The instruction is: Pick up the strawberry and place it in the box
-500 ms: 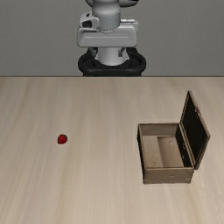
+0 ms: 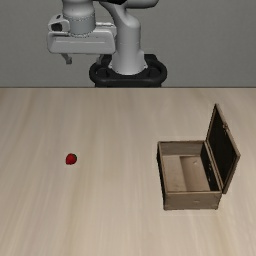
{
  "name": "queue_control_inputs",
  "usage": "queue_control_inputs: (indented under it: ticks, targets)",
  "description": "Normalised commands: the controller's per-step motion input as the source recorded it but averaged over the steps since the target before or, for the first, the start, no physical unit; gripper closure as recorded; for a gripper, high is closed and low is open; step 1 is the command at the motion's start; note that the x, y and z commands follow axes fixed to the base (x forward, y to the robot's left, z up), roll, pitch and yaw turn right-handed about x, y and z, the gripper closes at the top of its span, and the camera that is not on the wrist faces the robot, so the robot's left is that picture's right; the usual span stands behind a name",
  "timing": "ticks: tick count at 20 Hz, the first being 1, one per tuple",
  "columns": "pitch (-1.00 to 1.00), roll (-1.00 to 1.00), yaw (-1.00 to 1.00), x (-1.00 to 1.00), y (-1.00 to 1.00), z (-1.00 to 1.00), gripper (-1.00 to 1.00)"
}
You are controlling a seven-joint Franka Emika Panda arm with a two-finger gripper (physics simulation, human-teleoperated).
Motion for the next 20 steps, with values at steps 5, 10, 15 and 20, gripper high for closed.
queue_control_inputs:
  ticks: [5,10,15,20]
  targets:
    - [0.00,0.00,0.00,0.40,-0.60,0.00,-1.00]
    - [0.00,0.00,0.00,1.00,0.00,0.00,-1.00]
    - [0.00,0.00,0.00,1.00,0.00,0.00,-1.00]
    - [0.00,0.00,0.00,0.20,0.00,0.00,-1.00]
